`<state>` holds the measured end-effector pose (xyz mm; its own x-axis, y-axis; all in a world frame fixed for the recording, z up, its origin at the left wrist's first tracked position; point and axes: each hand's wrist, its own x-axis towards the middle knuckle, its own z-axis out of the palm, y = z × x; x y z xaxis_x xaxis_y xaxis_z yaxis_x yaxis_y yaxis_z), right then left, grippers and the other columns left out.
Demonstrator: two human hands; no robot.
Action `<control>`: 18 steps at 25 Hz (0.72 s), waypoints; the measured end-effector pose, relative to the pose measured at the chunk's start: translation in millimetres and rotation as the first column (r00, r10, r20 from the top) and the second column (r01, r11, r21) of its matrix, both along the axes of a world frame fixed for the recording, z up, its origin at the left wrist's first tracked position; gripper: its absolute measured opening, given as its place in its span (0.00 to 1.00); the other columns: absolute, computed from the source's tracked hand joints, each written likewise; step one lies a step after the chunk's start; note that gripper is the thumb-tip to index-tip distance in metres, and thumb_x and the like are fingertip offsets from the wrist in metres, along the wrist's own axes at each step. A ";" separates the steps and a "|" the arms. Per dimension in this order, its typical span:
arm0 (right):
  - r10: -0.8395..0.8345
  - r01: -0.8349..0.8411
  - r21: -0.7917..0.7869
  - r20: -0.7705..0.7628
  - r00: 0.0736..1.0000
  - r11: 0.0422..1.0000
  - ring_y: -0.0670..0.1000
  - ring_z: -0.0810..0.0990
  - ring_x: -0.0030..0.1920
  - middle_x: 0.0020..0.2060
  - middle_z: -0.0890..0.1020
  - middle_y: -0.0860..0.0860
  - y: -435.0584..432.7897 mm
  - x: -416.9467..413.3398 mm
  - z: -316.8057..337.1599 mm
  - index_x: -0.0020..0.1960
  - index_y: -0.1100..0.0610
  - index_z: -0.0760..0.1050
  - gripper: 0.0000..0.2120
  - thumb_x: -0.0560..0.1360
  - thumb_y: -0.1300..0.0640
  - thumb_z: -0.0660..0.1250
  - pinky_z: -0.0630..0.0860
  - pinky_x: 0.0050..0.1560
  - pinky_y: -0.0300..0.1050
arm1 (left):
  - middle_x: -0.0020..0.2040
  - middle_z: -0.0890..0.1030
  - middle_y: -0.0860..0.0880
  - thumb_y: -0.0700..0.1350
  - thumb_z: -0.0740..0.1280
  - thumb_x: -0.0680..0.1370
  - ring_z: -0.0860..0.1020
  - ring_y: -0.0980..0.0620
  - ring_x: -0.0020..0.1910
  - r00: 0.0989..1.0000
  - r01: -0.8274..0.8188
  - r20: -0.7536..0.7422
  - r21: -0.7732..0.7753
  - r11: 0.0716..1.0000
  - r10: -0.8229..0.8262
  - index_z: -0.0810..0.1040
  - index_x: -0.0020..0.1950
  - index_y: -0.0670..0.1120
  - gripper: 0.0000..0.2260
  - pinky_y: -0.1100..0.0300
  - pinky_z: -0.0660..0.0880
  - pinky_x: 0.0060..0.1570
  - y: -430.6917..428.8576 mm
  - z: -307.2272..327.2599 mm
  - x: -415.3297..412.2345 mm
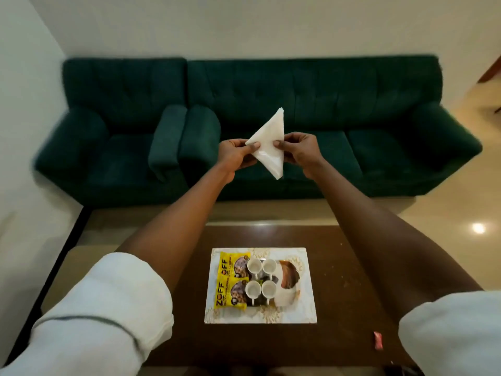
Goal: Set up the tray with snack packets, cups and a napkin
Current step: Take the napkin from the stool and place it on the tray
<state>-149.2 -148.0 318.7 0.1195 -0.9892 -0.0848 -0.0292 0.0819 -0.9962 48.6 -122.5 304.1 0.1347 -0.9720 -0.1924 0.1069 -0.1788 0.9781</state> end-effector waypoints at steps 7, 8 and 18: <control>-0.091 0.103 0.328 -0.052 0.994 0.939 0.49 0.86 0.41 0.46 0.84 0.53 24.7 -57.6 -155.0 0.63 0.69 0.78 0.15 0.77 0.67 0.72 0.84 0.36 0.39 | 0.50 0.85 0.42 0.37 0.75 0.77 0.85 0.48 0.45 0.987 0.090 0.106 0.246 0.965 -0.119 0.81 0.60 0.34 0.13 0.59 0.85 0.42 8.5 -145.7 -58.0; -0.080 0.104 0.386 -0.079 0.994 0.916 0.48 0.86 0.39 0.47 0.84 0.54 28.9 -63.0 -184.1 0.65 0.69 0.77 0.16 0.78 0.69 0.71 0.83 0.35 0.38 | 0.50 0.85 0.41 0.36 0.74 0.77 0.84 0.49 0.43 0.984 0.096 0.121 0.284 0.954 -0.135 0.81 0.60 0.34 0.13 0.61 0.84 0.40 11.4 -176.1 -62.2; 0.031 0.292 0.720 -0.399 0.916 0.629 0.56 0.83 0.52 0.55 0.81 0.58 118.9 -125.2 -475.5 0.47 0.55 0.75 0.09 0.80 0.67 0.70 0.82 0.35 0.37 | 0.43 0.82 0.37 0.31 0.72 0.77 0.79 0.44 0.40 0.965 0.136 0.101 0.595 0.792 -0.241 0.82 0.55 0.31 0.07 0.52 0.78 0.41 141.2 -451.9 -98.2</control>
<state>-274.4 -29.1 -156.8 -0.2027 -0.5529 -0.8082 -0.2751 0.8242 -0.4949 -49.6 18.7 -147.8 0.0412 -0.6944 -0.7184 -0.1393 -0.7160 0.6841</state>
